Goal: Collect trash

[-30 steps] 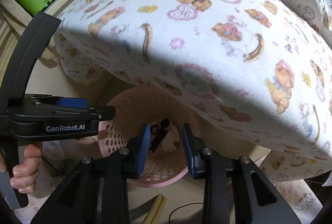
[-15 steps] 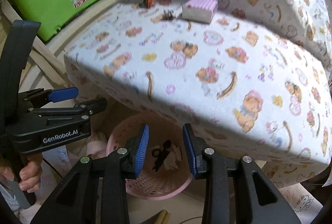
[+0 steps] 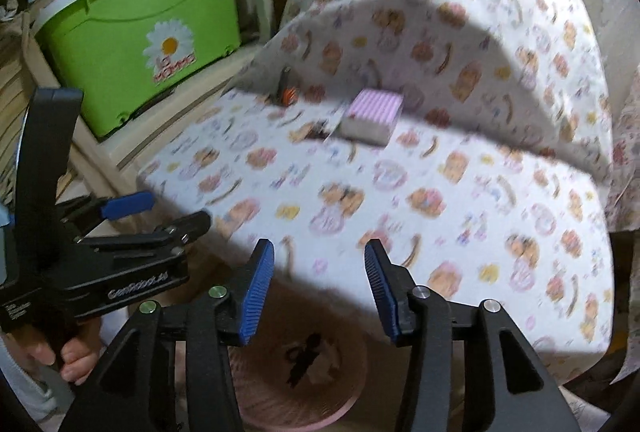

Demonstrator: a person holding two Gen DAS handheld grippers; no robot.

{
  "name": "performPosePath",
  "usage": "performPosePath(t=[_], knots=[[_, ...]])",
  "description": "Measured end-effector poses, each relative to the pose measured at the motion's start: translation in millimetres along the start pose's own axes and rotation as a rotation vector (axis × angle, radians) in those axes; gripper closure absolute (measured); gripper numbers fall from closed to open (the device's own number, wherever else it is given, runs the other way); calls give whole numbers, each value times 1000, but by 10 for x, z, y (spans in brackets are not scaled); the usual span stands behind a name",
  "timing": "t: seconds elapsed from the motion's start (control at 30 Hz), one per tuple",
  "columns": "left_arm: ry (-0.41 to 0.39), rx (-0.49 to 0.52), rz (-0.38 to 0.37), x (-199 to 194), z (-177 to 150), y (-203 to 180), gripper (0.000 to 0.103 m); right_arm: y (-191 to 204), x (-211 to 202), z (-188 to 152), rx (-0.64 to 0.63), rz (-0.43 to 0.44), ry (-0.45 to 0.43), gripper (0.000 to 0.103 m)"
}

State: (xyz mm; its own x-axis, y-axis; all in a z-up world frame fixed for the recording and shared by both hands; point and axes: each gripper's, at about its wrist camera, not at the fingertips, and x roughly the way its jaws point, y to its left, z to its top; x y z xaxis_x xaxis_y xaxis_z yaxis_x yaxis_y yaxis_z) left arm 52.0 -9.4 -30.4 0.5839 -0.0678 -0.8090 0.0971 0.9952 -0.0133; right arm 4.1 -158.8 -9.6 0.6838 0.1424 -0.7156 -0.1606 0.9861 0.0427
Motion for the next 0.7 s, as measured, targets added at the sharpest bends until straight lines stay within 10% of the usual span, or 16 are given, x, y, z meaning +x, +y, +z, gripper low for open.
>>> performPosePath(t=[0.7], knots=[[-2, 65, -36, 295, 769, 52, 26, -408, 368, 572, 55, -66, -42, 38]])
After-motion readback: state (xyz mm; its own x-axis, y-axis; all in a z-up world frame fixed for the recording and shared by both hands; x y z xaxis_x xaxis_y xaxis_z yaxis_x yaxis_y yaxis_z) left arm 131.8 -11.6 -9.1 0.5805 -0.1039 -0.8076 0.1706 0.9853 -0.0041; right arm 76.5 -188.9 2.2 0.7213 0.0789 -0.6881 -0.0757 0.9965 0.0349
